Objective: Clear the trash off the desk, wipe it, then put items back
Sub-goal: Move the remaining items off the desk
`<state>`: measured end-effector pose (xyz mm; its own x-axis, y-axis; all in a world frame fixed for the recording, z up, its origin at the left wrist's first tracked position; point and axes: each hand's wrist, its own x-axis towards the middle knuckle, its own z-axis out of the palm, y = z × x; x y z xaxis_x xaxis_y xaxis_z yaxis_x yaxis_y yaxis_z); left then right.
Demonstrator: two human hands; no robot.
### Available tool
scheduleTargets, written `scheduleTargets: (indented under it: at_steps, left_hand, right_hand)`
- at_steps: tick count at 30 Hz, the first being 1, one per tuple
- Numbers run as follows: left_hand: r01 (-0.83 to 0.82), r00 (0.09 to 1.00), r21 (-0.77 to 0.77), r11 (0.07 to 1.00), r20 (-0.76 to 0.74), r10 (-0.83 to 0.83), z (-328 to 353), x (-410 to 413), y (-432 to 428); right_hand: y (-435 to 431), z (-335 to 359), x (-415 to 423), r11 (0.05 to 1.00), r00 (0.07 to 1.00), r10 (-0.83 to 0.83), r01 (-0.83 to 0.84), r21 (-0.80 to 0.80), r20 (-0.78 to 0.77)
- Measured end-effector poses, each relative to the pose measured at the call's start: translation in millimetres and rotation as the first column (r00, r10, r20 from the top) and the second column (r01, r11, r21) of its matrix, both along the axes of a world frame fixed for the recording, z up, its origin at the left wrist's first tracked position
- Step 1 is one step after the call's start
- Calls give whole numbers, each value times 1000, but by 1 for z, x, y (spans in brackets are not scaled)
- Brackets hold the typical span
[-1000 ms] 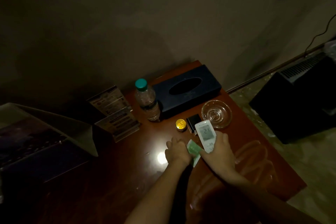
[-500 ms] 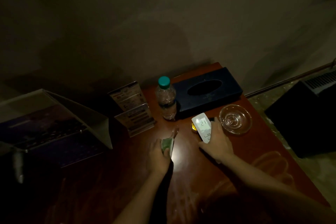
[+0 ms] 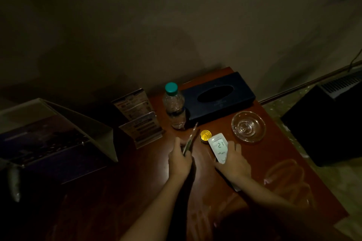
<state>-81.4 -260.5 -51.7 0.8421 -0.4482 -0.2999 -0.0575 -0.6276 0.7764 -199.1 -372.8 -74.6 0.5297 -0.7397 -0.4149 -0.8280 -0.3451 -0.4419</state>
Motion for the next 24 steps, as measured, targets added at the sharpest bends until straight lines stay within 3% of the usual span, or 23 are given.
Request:
scheduleTargets:
  at_steps: [4,8,15,24]
  left_hand:
    - [137,990,45,990,19,-138,1,-1,-33]
    - [301,893,394,869,203,-401,-1,-3,-60]
    - [437,784,548,713,155,-601,-18,14,-74]
    - [363,898,529,767,20,-439,-24,-20,-45]
  right_hand:
    - [0,0,-11,998,998,-45,46,45,-39]
    - [1,2,-16,995,996,-62,67,79,-59]
    - [-7,4,-15,990,996,-61,69,126,-68]
    - [-8,-1,-18,990,997,-70,73,120,-26]
